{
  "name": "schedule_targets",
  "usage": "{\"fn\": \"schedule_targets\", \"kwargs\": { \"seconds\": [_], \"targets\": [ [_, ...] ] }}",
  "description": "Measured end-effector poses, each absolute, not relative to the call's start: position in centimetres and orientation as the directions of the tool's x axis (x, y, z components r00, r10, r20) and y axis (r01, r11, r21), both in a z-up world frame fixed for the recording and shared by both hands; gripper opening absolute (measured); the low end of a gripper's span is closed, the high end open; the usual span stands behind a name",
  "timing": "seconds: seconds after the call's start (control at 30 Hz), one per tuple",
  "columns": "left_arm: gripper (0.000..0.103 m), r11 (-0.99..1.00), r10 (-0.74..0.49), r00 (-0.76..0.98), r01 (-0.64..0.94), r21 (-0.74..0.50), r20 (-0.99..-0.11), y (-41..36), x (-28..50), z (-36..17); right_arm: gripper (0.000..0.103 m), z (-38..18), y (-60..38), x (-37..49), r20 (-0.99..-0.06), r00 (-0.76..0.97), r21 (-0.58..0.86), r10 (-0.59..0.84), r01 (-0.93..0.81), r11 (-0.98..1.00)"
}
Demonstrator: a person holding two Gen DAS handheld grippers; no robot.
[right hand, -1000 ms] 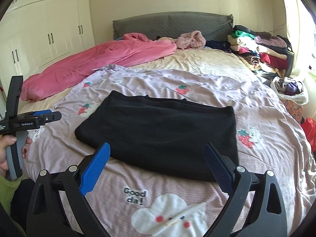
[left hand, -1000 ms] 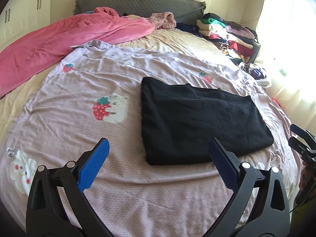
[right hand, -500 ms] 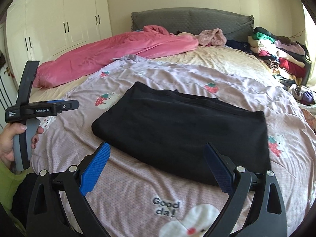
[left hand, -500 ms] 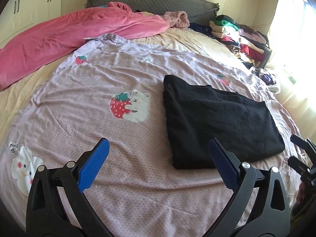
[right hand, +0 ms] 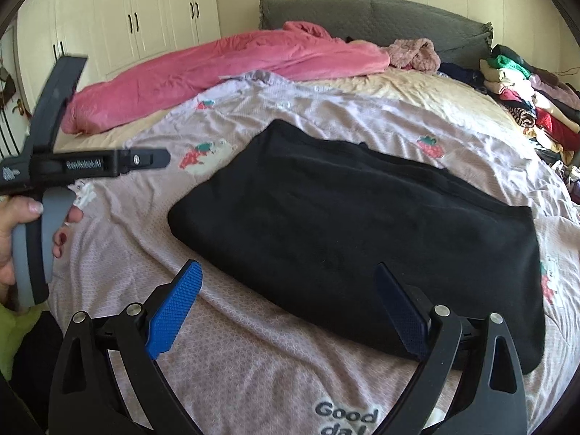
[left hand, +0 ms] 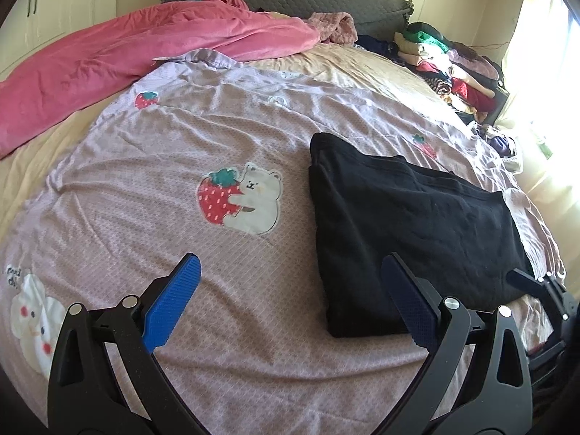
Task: Fold small clothes
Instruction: 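Move both open tools to the edge of the folded black bundle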
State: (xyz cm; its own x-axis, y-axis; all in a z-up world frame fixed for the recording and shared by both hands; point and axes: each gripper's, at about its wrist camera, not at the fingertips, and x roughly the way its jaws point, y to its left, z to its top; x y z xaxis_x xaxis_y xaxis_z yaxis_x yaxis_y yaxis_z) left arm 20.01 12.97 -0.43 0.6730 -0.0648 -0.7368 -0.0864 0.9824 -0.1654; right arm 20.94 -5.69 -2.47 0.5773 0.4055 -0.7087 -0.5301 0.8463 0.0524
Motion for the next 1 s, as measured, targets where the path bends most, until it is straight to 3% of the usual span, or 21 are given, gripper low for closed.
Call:
{"fn": "schedule_targets", "kwargs": {
  "seconds": [1.0],
  "targets": [
    [0.094, 0.992, -0.091, 0.608, -0.017, -0.127, -0.789, 10.7, 30.8, -1.4, 0.095, -8.1, 3.6, 22.0, -0.732, 0.616, -0.266, 0.291, -0.651, 0.711]
  ]
}}
